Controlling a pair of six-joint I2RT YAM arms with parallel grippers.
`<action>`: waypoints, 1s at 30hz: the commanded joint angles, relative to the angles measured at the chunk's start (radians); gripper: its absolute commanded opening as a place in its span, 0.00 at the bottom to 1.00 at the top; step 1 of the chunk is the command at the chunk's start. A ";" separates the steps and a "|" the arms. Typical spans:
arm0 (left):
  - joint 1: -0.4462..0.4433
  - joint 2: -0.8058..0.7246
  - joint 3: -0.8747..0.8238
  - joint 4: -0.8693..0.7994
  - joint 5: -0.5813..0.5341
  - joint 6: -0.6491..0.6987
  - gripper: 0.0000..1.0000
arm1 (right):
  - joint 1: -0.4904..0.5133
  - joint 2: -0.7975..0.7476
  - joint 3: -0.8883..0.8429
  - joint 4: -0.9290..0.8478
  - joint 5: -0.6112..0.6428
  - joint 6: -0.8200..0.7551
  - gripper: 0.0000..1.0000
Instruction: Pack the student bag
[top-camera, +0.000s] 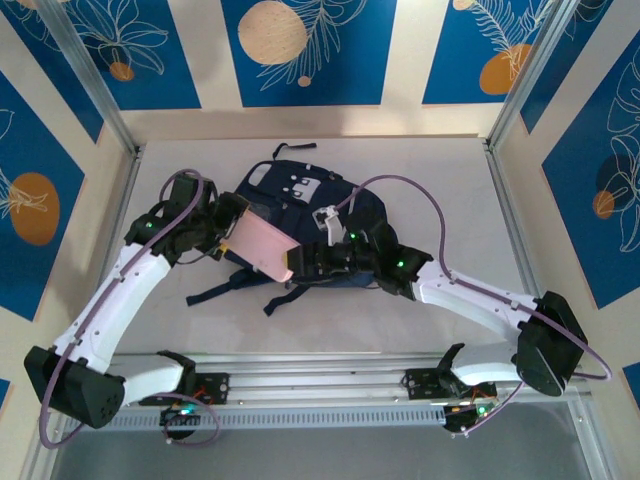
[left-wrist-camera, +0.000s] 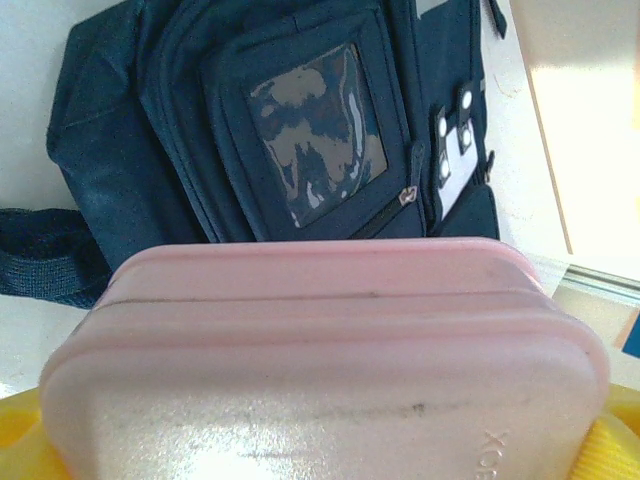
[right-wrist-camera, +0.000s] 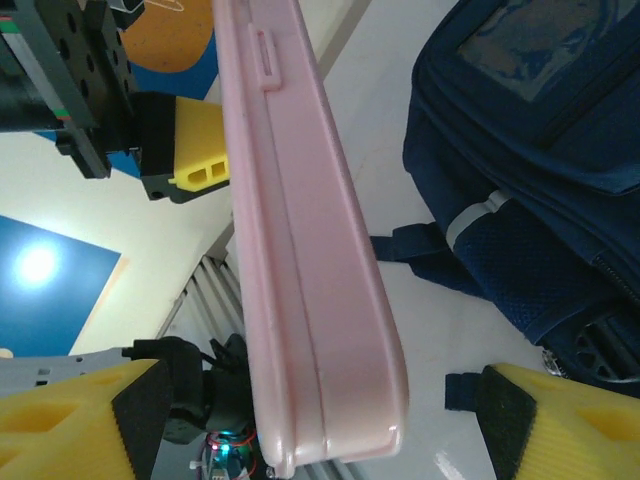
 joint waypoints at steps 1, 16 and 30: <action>-0.015 0.010 0.037 0.011 0.057 -0.048 0.79 | -0.003 -0.003 0.011 -0.016 0.027 -0.005 0.81; -0.041 0.042 0.033 0.060 0.087 -0.073 0.80 | -0.077 0.135 -0.062 0.456 -0.272 0.334 0.69; -0.080 0.137 0.129 0.028 0.093 -0.011 0.97 | -0.092 0.052 -0.105 0.350 -0.149 0.294 0.33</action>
